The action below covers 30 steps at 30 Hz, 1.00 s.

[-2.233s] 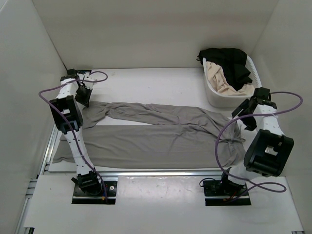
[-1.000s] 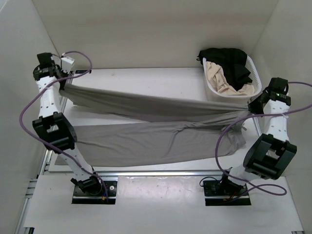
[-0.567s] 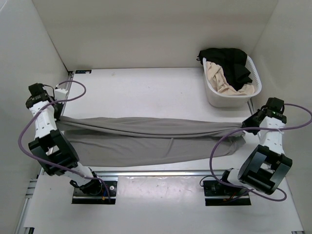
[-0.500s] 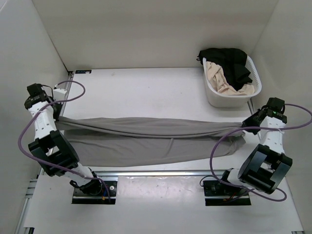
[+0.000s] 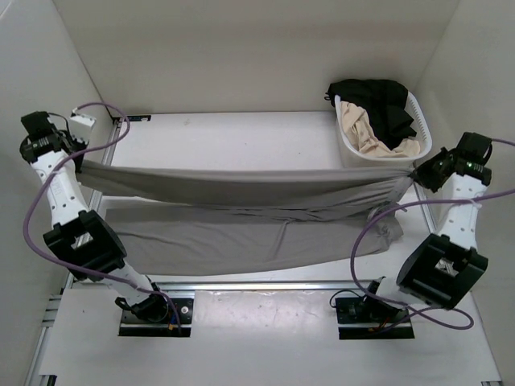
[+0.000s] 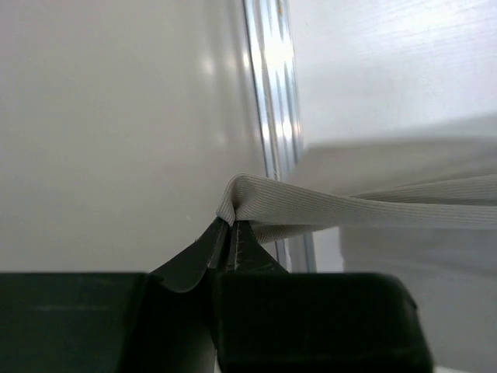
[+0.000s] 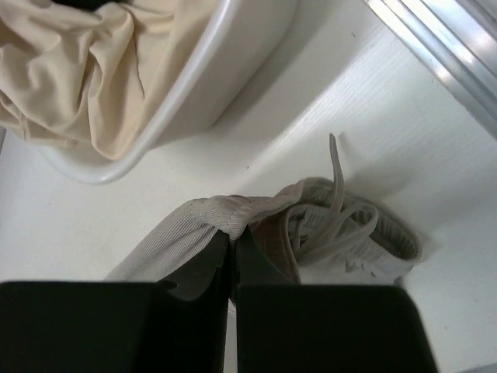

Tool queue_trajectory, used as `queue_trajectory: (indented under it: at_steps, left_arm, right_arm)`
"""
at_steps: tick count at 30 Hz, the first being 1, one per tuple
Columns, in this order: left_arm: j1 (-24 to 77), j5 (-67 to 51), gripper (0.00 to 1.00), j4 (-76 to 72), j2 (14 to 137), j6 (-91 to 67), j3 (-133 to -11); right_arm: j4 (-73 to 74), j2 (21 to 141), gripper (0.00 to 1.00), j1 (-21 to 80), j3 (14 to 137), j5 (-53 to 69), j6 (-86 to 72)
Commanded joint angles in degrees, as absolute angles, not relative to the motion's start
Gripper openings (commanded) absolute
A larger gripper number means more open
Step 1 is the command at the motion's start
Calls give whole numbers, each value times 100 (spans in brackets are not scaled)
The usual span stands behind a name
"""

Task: Fold and stack the trousers
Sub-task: Fold the trousers

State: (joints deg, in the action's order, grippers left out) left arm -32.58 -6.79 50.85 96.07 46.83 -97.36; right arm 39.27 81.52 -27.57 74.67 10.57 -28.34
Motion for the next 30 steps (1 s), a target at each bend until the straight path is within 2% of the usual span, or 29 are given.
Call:
queue_trajectory:
  at_steps: [1,8,13,17,24,30]
  left_arm:
    - [-3497,-659,14,5203,8940,5009,-8873]
    - [-4060,-606,14,4967,7438,5572,-6456]
    - [-4499,-554,14,4650,7058,5950,-5433]
    - [-4860,-606,14,4500,7171,6021,-5448]
    - [-5246,-931,14,4877,7664,6073,-6783]
    - [-5484,-1055,14,4939,7524,6511,-6338]
  right_arm:
    - [4139,7526,0,-2786,6842,1107,-2865]
    - [4324,6610,0,-3127,5022,704,-2918]
    - [4377,6302,0,-3471,4527,308,-3137]
    - [4377,6363,0,-3656,4657,308,-3199]
    - [5009,6469,0,-3656,5501,1,-3313]
    - [5448,6083,0,-3656,5160,-693,-3498]
